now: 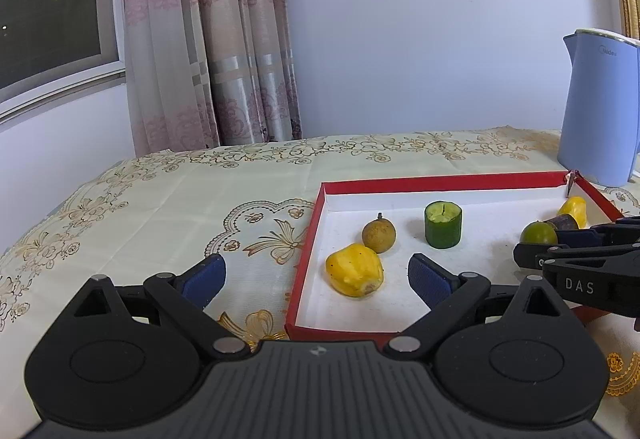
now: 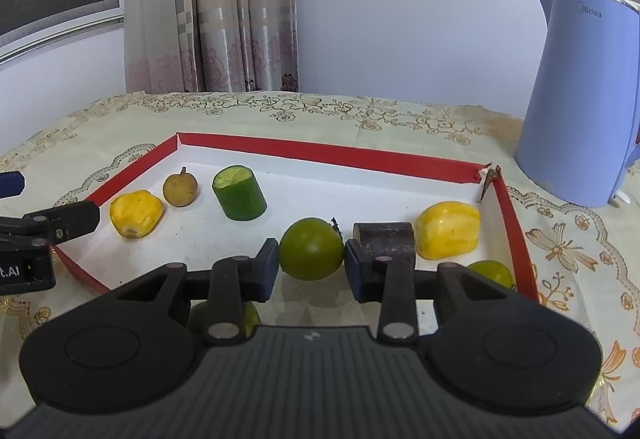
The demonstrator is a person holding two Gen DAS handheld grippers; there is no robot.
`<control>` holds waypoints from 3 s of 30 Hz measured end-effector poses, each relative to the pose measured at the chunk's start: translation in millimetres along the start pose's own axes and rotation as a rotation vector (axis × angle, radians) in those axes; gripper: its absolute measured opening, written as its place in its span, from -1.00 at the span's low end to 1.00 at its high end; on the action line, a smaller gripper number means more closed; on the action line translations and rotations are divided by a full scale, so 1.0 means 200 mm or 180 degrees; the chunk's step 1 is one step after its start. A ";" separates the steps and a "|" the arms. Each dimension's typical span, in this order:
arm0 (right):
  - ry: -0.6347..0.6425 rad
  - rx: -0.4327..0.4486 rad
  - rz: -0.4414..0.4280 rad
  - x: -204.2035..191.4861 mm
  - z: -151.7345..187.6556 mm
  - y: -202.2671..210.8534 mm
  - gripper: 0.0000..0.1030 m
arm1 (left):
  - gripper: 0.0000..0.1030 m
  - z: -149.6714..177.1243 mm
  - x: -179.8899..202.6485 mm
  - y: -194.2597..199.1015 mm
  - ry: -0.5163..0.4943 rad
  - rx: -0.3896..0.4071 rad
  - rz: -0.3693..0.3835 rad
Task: Organize fruits
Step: 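Lower the green round fruit into the red tray and open the right gripper, then grasp the dark cut eggplant piece on the table with the right gripper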
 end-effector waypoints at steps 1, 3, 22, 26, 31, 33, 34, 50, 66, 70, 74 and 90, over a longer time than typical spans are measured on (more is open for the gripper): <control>0.0001 -0.0003 0.0004 0.00 0.00 0.00 -0.35 | 0.91 0.00 0.00 0.00 0.0000 0.0001 0.0000; -0.0003 -0.0011 0.0003 0.00 0.00 0.00 -0.34 | 0.91 0.00 0.00 0.00 0.0001 0.0003 0.0000; 0.0002 0.0278 -0.0014 -0.03 -0.10 0.17 1.00 | 0.92 -0.01 -0.07 0.00 0.0222 -0.0013 0.0008; -0.0146 0.0100 0.0078 -0.01 -0.13 0.22 1.00 | 0.92 -0.02 -0.11 0.00 0.0351 -0.0035 0.0015; -0.0447 -0.0161 0.0409 0.08 -0.11 0.34 1.00 | 0.98 -0.04 -0.14 0.02 0.0421 0.0013 0.0046; -0.0600 -0.0216 0.0299 0.12 -0.10 0.41 1.00 | 0.99 -0.05 -0.15 0.03 0.0435 0.0021 0.0036; -0.0767 -0.0113 0.0174 0.14 -0.09 0.45 1.00 | 1.00 -0.06 -0.15 0.03 0.0463 0.0036 0.0061; -0.0117 0.0479 0.0028 -0.15 0.14 0.72 1.00 | 1.00 0.02 -0.11 0.14 0.0376 -0.0181 0.0077; 0.0363 0.0240 -0.0044 -0.34 0.25 0.62 0.91 | 1.00 0.06 -0.28 0.10 0.0958 0.0091 -0.0227; 0.0491 0.0045 -0.0073 -0.38 0.30 0.55 0.52 | 1.00 0.07 -0.29 0.08 0.1000 -0.0023 -0.0038; 0.0436 -0.0053 -0.0145 -0.37 0.32 0.52 0.20 | 1.00 0.07 -0.30 0.08 0.1053 -0.0050 0.0032; 0.0402 -0.0098 -0.0183 -0.33 0.31 0.53 -0.47 | 1.00 0.08 -0.19 0.07 0.0674 -0.0196 0.0371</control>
Point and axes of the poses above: each gripper's, at about its wrist camera, not at the fingertips, and y roughly against the way its jaws point, x to its right, z to its underside, the point moved 6 cm from there along -y, roughly the way its jaws point, and after that the axes turned 3 degrees about x, right-handed, at the moved point
